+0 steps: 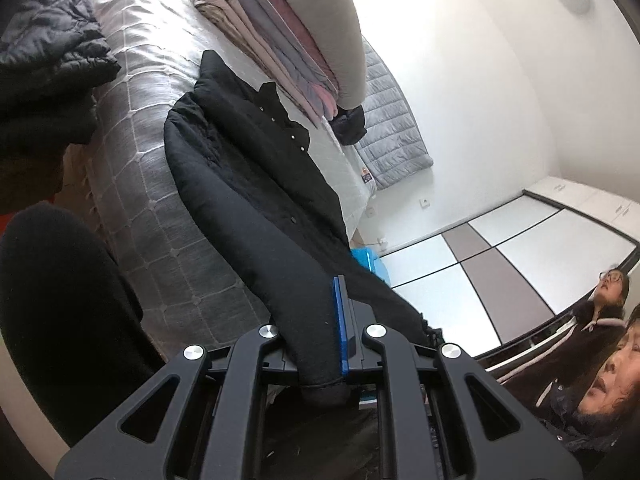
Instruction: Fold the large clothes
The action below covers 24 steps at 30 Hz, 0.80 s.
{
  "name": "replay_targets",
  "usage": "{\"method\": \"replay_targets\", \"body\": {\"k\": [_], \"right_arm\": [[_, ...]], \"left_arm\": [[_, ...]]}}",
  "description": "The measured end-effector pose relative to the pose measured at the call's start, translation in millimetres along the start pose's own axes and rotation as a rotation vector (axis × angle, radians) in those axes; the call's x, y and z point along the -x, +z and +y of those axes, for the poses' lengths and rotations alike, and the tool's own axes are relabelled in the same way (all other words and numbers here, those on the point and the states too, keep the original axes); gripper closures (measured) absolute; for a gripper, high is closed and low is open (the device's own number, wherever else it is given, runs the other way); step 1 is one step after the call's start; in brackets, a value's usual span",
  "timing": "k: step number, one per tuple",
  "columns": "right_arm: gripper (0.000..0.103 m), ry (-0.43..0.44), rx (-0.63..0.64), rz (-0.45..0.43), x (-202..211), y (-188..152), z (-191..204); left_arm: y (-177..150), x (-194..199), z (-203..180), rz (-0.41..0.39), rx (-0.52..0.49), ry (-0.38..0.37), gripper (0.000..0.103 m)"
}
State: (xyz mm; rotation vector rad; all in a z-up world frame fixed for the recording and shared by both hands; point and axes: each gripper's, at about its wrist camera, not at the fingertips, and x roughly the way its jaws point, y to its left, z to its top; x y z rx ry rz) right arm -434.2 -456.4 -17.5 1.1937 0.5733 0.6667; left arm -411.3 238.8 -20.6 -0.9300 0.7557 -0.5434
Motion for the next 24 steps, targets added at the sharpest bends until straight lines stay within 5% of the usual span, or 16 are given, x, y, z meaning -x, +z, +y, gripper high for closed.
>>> {"method": "replay_targets", "body": {"k": [10, 24], "right_arm": [[0.096, 0.102, 0.009, -0.038, -23, 34, 7], [0.096, 0.149, 0.032, -0.066, -103, 114, 22]], "left_arm": [[37, 0, -4, -0.084, 0.014, -0.056, 0.093], [142, -40, -2, -0.186, 0.059, -0.127, 0.093]]}}
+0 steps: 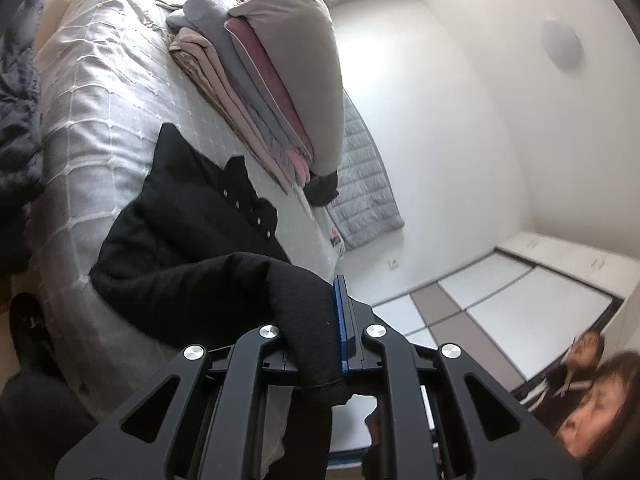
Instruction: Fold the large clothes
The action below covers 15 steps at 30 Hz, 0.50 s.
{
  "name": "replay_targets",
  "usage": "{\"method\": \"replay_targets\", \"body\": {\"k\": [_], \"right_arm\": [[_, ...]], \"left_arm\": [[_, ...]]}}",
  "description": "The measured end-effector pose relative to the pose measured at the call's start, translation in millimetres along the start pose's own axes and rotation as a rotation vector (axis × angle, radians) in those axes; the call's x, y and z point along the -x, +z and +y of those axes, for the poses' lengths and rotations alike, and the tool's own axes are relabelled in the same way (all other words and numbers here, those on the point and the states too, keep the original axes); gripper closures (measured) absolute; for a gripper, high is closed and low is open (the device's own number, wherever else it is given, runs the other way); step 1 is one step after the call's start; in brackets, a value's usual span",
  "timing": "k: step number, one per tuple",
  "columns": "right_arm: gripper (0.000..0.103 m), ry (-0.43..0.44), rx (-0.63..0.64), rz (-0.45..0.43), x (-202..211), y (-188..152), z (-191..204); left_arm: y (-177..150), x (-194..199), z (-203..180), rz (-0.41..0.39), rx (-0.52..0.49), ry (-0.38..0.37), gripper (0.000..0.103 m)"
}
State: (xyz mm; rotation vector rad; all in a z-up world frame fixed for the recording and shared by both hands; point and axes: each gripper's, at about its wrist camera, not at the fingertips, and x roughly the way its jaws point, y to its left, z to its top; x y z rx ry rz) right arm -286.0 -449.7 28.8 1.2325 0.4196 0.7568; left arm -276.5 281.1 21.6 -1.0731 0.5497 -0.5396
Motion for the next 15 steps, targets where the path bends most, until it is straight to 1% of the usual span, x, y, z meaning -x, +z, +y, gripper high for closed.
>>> {"method": "replay_targets", "body": {"k": [4, 9, 15], "right_arm": [[0.096, -0.023, -0.001, -0.008, -26, 25, -4], [0.096, -0.051, 0.0, -0.011, -56, 54, -10], [0.096, -0.112, -0.029, -0.036, -87, 92, -33]], "left_arm": [[34, -23, 9, -0.021, 0.034, -0.001, 0.093], [77, -60, 13, -0.025, 0.04, 0.01, 0.093], [122, -106, 20, -0.019, 0.048, 0.035, 0.093]]}}
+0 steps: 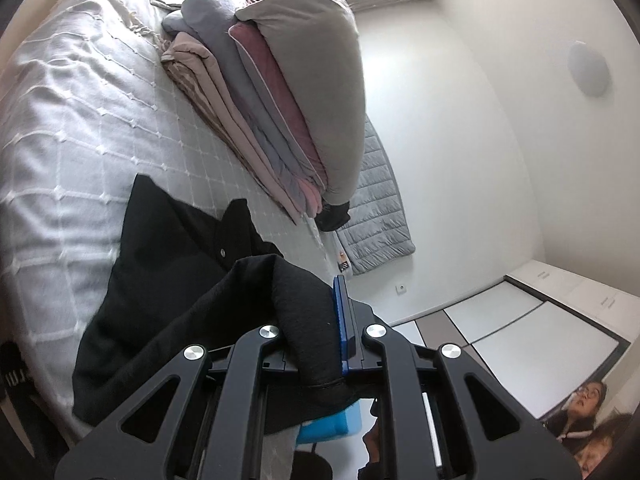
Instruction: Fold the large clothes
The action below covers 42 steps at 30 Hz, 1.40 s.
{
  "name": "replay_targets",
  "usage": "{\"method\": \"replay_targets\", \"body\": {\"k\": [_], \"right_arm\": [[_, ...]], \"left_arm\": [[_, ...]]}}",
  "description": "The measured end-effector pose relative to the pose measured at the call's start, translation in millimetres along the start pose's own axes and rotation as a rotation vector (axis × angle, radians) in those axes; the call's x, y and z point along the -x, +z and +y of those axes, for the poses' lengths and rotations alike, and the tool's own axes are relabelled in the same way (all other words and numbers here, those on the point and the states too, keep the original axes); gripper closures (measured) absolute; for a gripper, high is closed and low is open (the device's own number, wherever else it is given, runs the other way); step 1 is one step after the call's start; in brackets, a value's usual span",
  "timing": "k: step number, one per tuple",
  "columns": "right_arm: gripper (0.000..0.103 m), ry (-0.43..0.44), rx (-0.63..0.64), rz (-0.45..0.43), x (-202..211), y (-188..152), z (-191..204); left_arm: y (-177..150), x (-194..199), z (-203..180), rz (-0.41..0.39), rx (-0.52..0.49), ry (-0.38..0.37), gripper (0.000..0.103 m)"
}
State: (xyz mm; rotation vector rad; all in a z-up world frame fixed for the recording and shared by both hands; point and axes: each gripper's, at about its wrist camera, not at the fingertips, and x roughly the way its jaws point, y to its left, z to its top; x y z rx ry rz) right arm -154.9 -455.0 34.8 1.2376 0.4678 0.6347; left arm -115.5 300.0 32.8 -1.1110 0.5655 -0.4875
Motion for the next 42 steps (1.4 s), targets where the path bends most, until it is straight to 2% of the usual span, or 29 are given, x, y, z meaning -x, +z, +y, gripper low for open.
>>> {"method": "replay_targets", "body": {"k": [11, 15, 17, 19, 25, 27, 31, 34, 37, 39, 40, 42], "right_arm": [[0.093, -0.199, -0.098, -0.047, -73, 69, -72], [0.092, -0.355, -0.167, -0.036, -96, 86, -118], [0.089, -0.414, -0.199, -0.035, -101, 89, -139], [0.08, -0.451, -0.224, -0.042, -105, 93, -157], [0.073, -0.491, -0.236, -0.044, -119, 107, -171], [0.073, -0.507, -0.238, -0.04, -121, 110, -174], [0.073, -0.516, -0.227, -0.046, -125, 116, -174], [0.073, -0.507, -0.221, -0.078, -136, 125, -175], [0.073, -0.564, -0.206, -0.061, -144, 126, -179], [0.073, -0.539, -0.27, -0.049, -145, 133, -190], [0.073, -0.509, -0.294, -0.045, -142, 134, -191], [0.062, -0.451, -0.315, -0.033, -138, 138, -187]], "left_arm": [[75, -109, 48, 0.021, 0.058, 0.107, 0.093], [89, -147, 82, 0.047, 0.088, 0.198, 0.093], [92, -163, 105, 0.055, 0.117, 0.258, 0.093], [93, -173, 124, 0.056, 0.145, 0.294, 0.091], [97, -195, 155, 0.072, 0.185, 0.351, 0.086], [100, -198, 157, 0.076, 0.19, 0.344, 0.081], [112, -199, 157, 0.056, 0.207, 0.322, 0.079], [117, -210, 152, 0.06, 0.182, 0.36, 0.079], [121, -221, 155, 0.083, 0.161, 0.426, 0.079], [123, -228, 169, 0.126, 0.205, 0.458, 0.079], [125, -228, 174, 0.145, 0.238, 0.447, 0.079], [131, -221, 181, 0.165, 0.3, 0.37, 0.074]]}}
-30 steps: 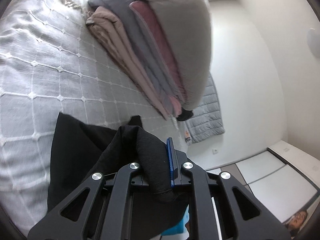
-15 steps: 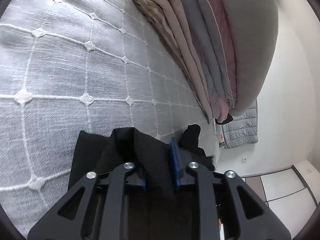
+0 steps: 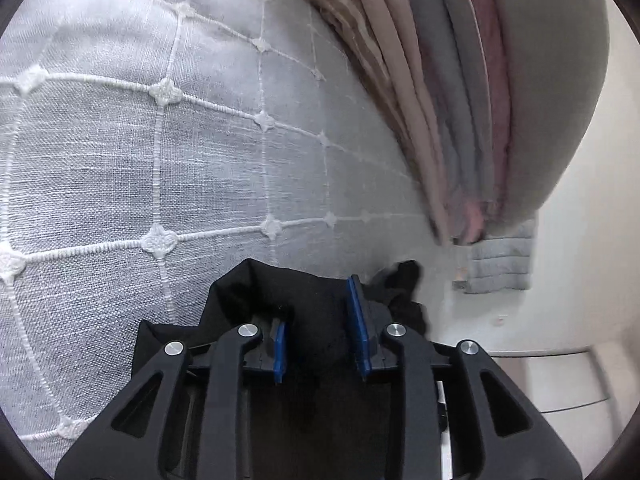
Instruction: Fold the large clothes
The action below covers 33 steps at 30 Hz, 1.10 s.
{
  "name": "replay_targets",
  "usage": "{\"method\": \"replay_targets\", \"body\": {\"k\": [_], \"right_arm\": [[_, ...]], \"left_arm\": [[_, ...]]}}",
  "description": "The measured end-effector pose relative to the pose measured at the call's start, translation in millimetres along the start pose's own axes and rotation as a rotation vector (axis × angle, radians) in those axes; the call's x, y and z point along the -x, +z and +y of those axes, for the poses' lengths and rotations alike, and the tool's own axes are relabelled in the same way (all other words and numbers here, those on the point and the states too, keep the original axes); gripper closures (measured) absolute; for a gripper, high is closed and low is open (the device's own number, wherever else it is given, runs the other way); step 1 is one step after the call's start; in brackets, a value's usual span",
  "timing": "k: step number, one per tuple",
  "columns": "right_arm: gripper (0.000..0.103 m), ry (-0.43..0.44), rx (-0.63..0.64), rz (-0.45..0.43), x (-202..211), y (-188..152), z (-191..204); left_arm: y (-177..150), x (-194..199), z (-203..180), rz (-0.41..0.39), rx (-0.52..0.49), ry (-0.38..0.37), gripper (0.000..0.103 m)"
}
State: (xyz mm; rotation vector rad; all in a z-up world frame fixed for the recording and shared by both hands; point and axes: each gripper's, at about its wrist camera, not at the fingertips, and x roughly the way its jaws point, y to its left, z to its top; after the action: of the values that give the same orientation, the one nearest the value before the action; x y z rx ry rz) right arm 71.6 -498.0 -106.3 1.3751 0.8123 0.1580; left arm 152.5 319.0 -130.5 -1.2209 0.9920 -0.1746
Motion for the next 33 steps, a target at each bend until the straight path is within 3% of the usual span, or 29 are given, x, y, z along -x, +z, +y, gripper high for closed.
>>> {"method": "replay_targets", "body": {"k": [1, 3, 5, 6, 9, 13, 16, 19, 21, 23, 26, 28, 30, 33], "right_arm": [[0.057, 0.024, -0.004, 0.005, 4, 1, 3], [0.034, 0.056, -0.004, 0.026, 12, 3, 11], [0.029, 0.064, 0.019, 0.02, 22, 5, 21], [0.029, 0.068, 0.033, 0.008, 27, 4, 26], [0.025, 0.071, 0.117, -0.002, 32, -3, 48], [0.022, 0.019, 0.214, 0.048, 4, -13, 61], [0.022, -0.094, 0.261, 0.067, -23, -20, 47], [0.022, -0.176, 0.31, 0.061, -40, -25, 36], [0.022, -0.195, 0.329, 0.052, -40, -28, 42], [0.022, -0.203, 0.338, 0.047, -34, -37, 52], [0.022, -0.203, 0.471, 0.091, -22, -75, 80], [0.022, -0.187, 0.608, 0.167, -17, -124, 99], [0.021, -0.157, 0.687, 0.235, -18, -164, 106], [0.021, -0.183, 0.81, 0.315, -25, -223, 106]], "left_arm": [[3, 5, 0, 0.012, 0.005, -0.053, 0.071], [5, 22, -4, -0.009, -0.018, -0.091, 0.049], [11, 45, -3, -0.089, 0.007, -0.13, 0.028], [14, 55, 0, -0.129, 0.032, -0.142, 0.026], [13, 81, -3, -0.216, 0.016, -0.133, 0.023], [-13, 75, -26, -0.143, -0.122, -0.147, 0.023], [-39, 50, -43, -0.045, -0.228, -0.139, 0.023], [-55, 20, -46, 0.012, -0.31, -0.045, 0.023], [-60, 2, -40, 0.014, -0.343, 0.056, 0.024], [-63, 1, -38, -0.007, -0.348, 0.082, 0.026], [-71, 35, -47, -0.039, -0.337, 0.01, 0.026], [-84, 66, -50, -0.066, -0.356, -0.027, 0.026], [-109, 105, -43, -0.083, -0.351, -0.063, 0.025], [-155, 156, -6, -0.117, -0.284, -0.09, 0.017]]}}
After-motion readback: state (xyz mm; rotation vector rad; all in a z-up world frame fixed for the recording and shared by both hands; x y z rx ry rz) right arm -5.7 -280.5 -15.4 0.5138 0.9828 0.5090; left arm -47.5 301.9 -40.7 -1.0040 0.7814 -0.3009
